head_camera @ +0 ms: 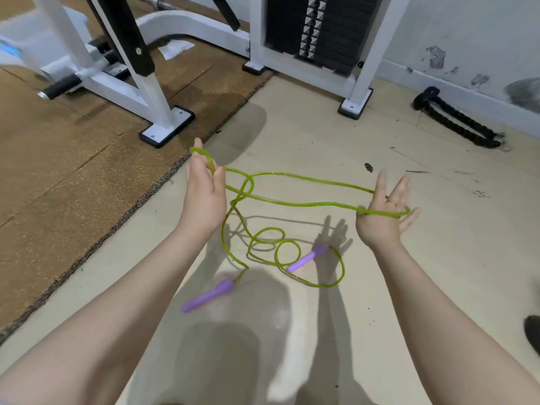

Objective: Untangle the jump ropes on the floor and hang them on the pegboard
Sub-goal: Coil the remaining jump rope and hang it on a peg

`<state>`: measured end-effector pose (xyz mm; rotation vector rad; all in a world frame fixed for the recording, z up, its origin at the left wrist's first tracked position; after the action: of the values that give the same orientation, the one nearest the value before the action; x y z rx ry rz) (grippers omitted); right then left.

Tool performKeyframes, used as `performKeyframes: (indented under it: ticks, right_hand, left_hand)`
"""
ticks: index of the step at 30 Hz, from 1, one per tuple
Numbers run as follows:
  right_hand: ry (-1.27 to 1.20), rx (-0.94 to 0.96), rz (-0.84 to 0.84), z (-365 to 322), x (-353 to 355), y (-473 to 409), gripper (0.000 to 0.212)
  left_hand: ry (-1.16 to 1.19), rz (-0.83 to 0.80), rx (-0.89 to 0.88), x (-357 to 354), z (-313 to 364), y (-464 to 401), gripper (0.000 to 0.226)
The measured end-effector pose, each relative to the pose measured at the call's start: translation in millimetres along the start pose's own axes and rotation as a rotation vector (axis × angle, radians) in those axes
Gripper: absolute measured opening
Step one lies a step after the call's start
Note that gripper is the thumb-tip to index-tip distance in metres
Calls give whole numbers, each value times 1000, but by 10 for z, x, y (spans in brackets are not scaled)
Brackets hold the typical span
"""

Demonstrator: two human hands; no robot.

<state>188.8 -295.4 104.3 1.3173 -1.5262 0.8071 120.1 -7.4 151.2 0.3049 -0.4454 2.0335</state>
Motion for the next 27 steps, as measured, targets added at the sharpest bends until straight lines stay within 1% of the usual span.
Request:
performKeyframes:
  ticks: [1, 3, 5, 6, 7, 9, 10, 11, 12, 13, 14, 15, 16, 17, 19, 20, 22, 23, 24, 25, 26, 27]
  right_hand:
    - [80, -57, -83, 74, -67, 41, 81]
    - [146, -112, -283, 210, -268, 154, 84]
    - [302, -71, -421, 280, -484, 281, 81]
    - [380, -43, -486, 274, -554, 347, 81]
    - [453, 0, -548, 266, -632, 407, 82]
    - [578, 139, -651, 234, -752, 542, 79]
    - [606, 236, -681, 235, -817, 603, 76]
    - [615, 344, -734, 261, -907, 655, 71]
    - [594, 428, -842, 315, -995, 721, 63]
    - [559, 444, -1016, 378, -1066, 807, 52]
    - [526, 368, -1196, 443, -1118, 890, 41]
    - [495, 261, -1301, 472, -1137, 937, 28]
    - [453, 194, -1294, 436, -1111, 946, 19]
    - [404, 193, -1173, 360, -1075, 906, 18]
    - [246, 228, -783, 178, -1017, 740, 16]
    - [106, 251, -684, 99, -1028, 682, 22]
    - [-135, 373, -696, -107, -1068, 717, 62]
    - [-126, 461, -716, -200, -1106, 774, 78]
    - [-44, 547, -707, -249, -1193, 819, 85]
    - [36, 601, -680, -275, -1290, 845, 84]
    - [113, 594, -685, -252, -1383, 844, 70]
    - [158, 525, -738, -221, -1437, 840, 46]
  left_hand:
    - [-65, -19, -13, 8, -38, 29, 6]
    - [-197, -103, 17, -27, -255, 117, 3]
    - [-385, -205, 90, -76, -593, 235, 12]
    - [-445, -270, 146, -102, -744, 299, 13]
    - [-458, -321, 184, -129, -839, 366, 13]
    - [-389, -400, 271, -179, -897, 483, 17]
    - [-331, -446, 338, -205, -891, 526, 23]
    - [-282, -498, 363, -219, -877, 569, 36]
    - [-224, -550, 339, -231, -872, 611, 49]
    - [-159, -592, 289, -242, -884, 653, 58]
    - [-76, -623, 242, -247, -906, 709, 66]
    - [13, -647, 239, -248, -936, 779, 74]
    - [87, -672, 266, -249, -966, 860, 83]
    - [128, -700, 305, -255, -1003, 953, 90]
    - [223, -741, 407, -265, -1022, 1131, 93]
    - [292, -766, 467, -272, -1001, 1209, 89]
    - [449, -843, 541, -289, -891, 1338, 77]
    - [530, -880, 568, -300, -825, 1389, 74]
    - [619, -903, 604, -308, -752, 1429, 76]
    - [701, -916, 645, -320, -695, 1458, 81]
    - [774, -931, 673, -335, -644, 1478, 86]
    - [830, -933, 692, -350, -616, 1496, 88]
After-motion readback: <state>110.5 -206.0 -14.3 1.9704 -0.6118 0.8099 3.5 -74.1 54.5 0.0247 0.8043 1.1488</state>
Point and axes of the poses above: each hand's wrist, its own y-axis away from the middle knuckle, its own x-axis out of the back of the hand, z = x × y, the point moved 3 cm from there along -y, towards the middle knuckle, and after that the axes turned 4 degrees about y, right-handed, at the moved point
